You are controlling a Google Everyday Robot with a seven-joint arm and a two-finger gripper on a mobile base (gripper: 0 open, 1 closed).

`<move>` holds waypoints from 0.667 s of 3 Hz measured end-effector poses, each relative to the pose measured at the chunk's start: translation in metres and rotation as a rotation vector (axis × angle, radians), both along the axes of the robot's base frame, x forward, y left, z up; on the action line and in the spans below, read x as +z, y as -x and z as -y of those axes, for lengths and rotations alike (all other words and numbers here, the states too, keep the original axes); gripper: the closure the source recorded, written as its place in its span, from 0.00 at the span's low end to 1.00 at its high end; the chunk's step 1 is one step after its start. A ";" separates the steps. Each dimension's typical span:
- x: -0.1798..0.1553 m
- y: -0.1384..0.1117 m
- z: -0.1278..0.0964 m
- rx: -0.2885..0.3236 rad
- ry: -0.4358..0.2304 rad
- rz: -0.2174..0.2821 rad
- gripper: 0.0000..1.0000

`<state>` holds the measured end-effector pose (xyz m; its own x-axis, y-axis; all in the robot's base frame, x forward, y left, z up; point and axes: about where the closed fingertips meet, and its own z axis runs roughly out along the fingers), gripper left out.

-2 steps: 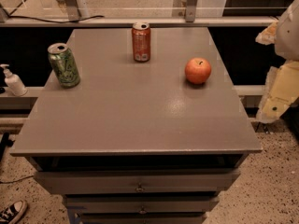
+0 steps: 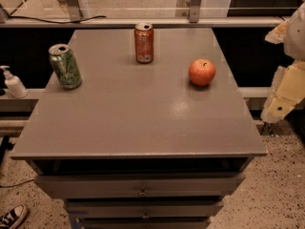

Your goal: Pick apple

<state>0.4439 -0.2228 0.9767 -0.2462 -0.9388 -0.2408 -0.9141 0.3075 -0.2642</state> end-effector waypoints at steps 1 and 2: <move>-0.030 -0.013 0.000 -0.059 -0.104 0.011 0.00; -0.070 -0.047 -0.013 -0.112 -0.250 0.034 0.00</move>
Offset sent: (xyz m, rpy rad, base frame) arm 0.1015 0.0264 -0.1182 0.4517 -0.0768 -0.1862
